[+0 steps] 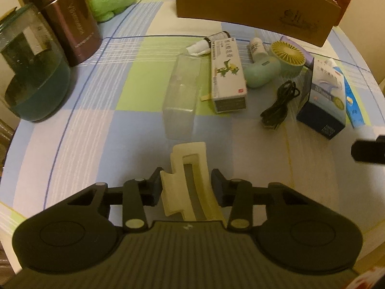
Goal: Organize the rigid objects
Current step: 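Lower left gripper onto the white plastic clip and close it while right gripper approaches the medicine box, then grasp the white-and-blue medicine box with right gripper while left gripper lifts the clip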
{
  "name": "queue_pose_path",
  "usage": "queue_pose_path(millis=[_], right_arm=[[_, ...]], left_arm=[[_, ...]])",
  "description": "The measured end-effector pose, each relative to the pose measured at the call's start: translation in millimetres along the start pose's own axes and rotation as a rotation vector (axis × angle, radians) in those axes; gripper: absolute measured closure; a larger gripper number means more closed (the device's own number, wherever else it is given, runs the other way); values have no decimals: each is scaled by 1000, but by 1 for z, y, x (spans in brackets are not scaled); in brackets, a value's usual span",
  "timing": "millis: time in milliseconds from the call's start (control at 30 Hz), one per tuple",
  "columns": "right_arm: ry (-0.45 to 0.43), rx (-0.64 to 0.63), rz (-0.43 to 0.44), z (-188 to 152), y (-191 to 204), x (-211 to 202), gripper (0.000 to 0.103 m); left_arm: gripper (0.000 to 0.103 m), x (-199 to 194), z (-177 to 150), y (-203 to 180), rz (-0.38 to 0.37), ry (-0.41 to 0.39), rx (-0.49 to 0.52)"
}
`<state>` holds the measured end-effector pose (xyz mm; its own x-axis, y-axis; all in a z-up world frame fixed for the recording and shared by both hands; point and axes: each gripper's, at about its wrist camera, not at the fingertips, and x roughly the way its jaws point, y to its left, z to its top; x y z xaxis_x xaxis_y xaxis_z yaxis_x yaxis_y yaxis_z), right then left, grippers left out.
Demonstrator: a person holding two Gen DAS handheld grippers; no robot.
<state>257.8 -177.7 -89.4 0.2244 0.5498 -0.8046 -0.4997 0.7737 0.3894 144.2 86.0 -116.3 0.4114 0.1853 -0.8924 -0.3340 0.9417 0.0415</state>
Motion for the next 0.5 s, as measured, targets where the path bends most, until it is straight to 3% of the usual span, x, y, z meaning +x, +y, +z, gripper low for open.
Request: queue_pose_path(millis=[200,500], right_arm=[[-10,0,-10,8,2,7,1],[-68,37,-86,33,4,29,1]], left_arm=[[64,-14,-8,13,43,-29,3],[64,-24,1,42,103,-60,-70]])
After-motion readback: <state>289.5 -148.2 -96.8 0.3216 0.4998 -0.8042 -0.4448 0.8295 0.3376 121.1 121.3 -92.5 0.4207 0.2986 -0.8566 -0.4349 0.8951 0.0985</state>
